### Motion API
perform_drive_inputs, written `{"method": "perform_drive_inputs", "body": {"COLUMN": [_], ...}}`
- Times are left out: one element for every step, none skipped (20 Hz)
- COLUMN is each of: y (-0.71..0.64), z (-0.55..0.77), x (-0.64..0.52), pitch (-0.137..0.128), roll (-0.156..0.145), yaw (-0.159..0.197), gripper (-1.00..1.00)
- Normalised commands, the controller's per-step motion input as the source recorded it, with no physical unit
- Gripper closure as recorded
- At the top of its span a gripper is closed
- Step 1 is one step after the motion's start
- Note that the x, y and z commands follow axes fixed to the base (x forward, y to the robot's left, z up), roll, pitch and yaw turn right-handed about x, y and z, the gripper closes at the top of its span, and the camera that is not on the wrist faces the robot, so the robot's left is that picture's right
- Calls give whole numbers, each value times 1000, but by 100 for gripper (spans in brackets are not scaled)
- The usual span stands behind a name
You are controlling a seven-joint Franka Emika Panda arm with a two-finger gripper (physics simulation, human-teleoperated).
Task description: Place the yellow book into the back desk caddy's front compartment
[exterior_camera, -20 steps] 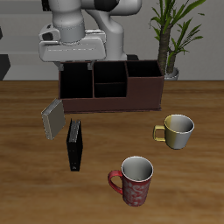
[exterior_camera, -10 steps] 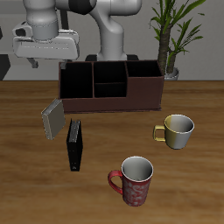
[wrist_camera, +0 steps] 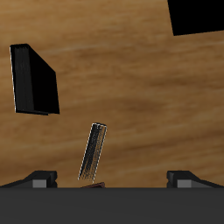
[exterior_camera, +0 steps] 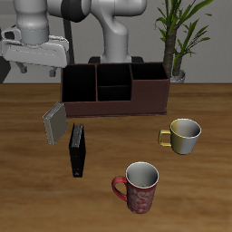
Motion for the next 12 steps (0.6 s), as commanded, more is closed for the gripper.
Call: {"method": "perform_drive_inputs", "body": {"y": [47,236,240,328,352,255,15,449,24,188,84,13], "z": [-423,-325,-378,-339,-371,-393,20,-784,18,-307,-329,-469], "x": [210,85,135,35,91,83,-45,278,-47,70,39,6], "pitch": [43,15,-5,9,25,22,0,61,0,37,-17,-11], "roll": [-69,22,22,14,110,-20,0,46,0,35,18,5], "yaw": [-28,-38,-12,30,-34,64,0,-60,0,45,3,-145], "gripper": [-100,-100,-100,-100,-100,-100,-100,-100,-100,-100,-100,-100]}}
